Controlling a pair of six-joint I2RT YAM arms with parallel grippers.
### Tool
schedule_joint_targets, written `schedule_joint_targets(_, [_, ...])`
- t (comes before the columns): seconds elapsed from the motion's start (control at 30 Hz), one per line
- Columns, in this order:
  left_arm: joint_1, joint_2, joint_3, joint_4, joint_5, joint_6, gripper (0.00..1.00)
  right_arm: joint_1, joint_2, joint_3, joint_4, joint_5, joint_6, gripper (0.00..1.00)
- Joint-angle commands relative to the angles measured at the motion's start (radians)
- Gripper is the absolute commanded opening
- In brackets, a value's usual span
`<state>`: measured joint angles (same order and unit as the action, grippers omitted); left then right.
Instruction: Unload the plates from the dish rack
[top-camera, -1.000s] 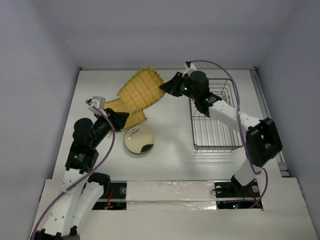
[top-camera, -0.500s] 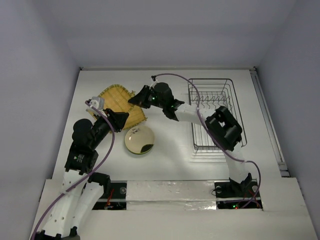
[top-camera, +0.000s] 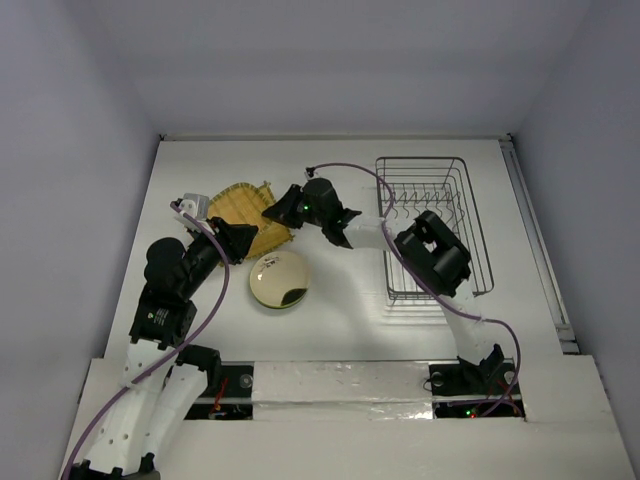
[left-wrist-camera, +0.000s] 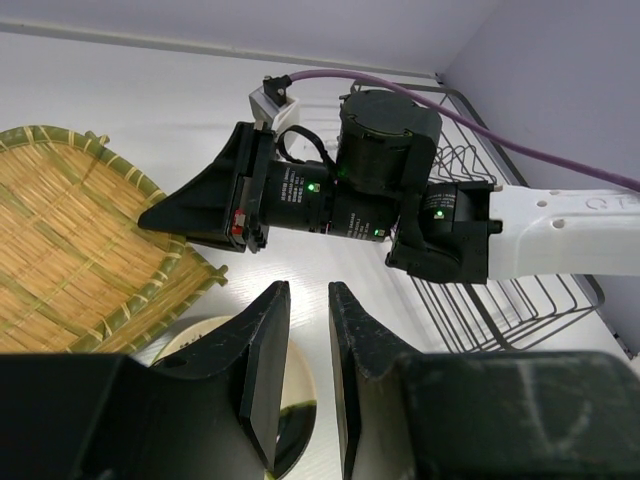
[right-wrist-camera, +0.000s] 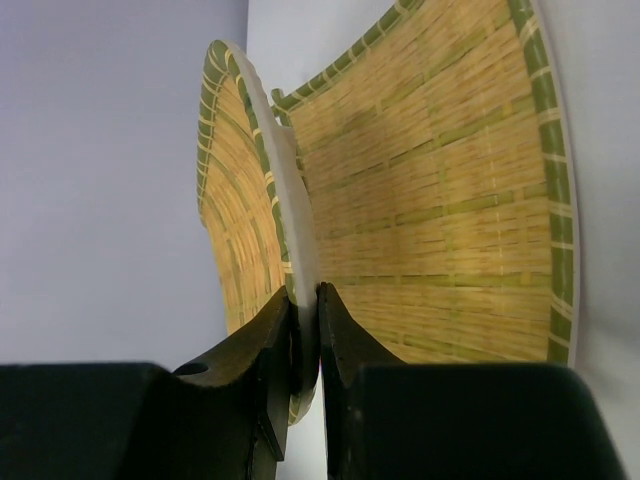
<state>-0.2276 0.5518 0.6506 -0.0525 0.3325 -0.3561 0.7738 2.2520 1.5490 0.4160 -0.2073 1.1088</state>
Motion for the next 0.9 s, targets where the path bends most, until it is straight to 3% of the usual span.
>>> schedule_joint_targets(0.0, [-0.001,-0.009,0.037,0.036,0.010,0.005,0.19,0.016,-0.025,-0.004,0.113,0.032,0.045,0.11])
schedule_joint_targets(0.1, [-0.001,-0.009,0.037,0.034,0.008,0.005,0.19,0.016,-0.019,-0.006,0.103,0.039,0.051,0.17])
schedule_joint_targets(0.5, [-0.001,-0.012,0.037,0.034,0.010,0.005,0.19,0.016,-0.022,-0.038,0.083,0.052,0.068,0.22])
schedule_joint_targets(0.8, [-0.001,-0.012,0.037,0.034,0.010,0.005,0.20,0.016,-0.032,-0.049,0.066,0.069,0.071,0.39])
schedule_joint_targets(0.87, [-0.001,-0.013,0.038,0.034,0.008,0.005,0.19,0.016,-0.037,-0.055,0.067,0.069,0.074,0.52])
